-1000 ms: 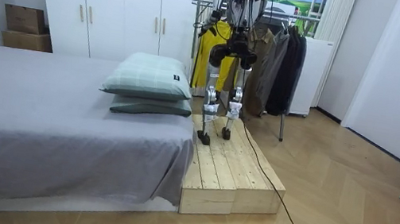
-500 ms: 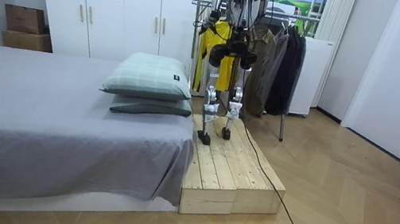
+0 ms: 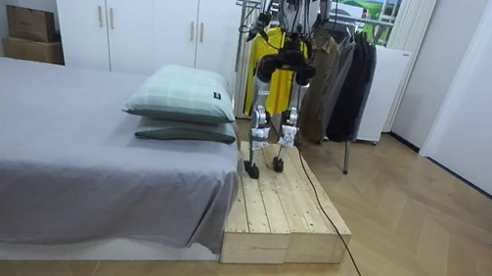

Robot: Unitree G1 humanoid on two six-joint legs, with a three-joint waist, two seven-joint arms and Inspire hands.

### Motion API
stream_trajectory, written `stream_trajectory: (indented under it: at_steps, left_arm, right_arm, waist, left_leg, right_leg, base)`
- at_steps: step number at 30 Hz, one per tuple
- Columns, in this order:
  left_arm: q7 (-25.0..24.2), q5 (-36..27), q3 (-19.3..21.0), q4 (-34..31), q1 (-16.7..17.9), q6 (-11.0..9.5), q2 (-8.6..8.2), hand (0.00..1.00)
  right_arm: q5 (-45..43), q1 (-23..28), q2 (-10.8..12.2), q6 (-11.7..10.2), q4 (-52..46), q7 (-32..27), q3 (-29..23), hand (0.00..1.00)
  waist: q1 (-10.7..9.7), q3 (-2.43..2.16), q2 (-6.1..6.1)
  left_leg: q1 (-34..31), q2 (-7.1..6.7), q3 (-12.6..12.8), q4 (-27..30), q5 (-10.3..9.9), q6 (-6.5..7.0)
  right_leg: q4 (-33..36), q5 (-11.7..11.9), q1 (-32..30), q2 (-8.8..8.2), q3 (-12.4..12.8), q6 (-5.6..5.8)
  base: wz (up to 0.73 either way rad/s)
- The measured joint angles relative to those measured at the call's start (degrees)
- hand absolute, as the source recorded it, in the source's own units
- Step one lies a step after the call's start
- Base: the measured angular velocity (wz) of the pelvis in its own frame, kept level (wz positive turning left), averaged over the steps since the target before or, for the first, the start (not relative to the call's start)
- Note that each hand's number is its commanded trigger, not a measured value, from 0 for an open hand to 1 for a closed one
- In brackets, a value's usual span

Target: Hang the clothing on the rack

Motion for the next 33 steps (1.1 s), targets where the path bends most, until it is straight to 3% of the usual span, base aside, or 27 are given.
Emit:
stream_trajectory:
  at_steps: [5,11,16,25,33]
  left_arm:
    - [-0.23,0.48,0.07,0.04,0.22,-0.01,0.33,0.0]
    - [0.03,0.5,0.11,0.03,1.32,-0.14,-0.3,0.0]
    - [1.01,0.49,0.14,0.03,2.13,-1.06,-0.31,0.0]
    - [0.97,-0.49,1.49,0.04,3.18,-4.47,-0.21,0.0]
    - [0.41,-2.47,1.46,1.88,4.35,-4.75,-0.33,0.0]
  right_arm:
    - [-1.17,2.54,0.0,-0.19,-0.59,0.08,-0.05,0.0]
    - [-1.32,8.01,0.82,-1.14,-1.64,0.62,-0.04,0.0]
    - [-1.46,10.7,1.67,-1.25,-1.64,0.62,-0.06,0.0]
    - [-1.14,14.31,2.41,-2.81,-1.94,3.22,0.01,0.0]
    - [-1.25,18.65,3.11,-2.81,-4.9,6.49,0.7,0.0]
  waist:
    - [-0.8,-0.13,0.51]
    - [-1.09,-0.82,1.58]
    - [-1.21,-0.8,1.63]
    - [-2.15,-0.68,1.67]
    - [-2.24,-0.59,1.69]
  left_leg:
    - [-0.13,0.01,0.22,0.01,0.0,0.0]
    - [0.3,0.12,1.34,0.04,-0.01,0.0]
    - [0.57,0.16,1.59,0.02,-0.01,0.0]
    - [1.54,0.13,2.1,-0.67,-0.02,0.0]
    - [1.8,0.03,3.36,-0.93,-0.03,0.02]
  right_leg:
    - [0.03,0.0,-0.13,-0.02,-0.02,0.0]
    - [0.13,0.01,0.07,0.04,0.21,-0.01]
    - [0.21,0.02,0.12,0.18,0.72,-0.04]
    - [0.14,0.01,0.6,0.25,1.17,0.01]
    - [0.41,-0.03,-0.08,0.31,2.31,0.11]
  base:
    - [-0.01]
    - [-0.01]
    - [-0.03]
    - [-0.01]
    - [-0.09]
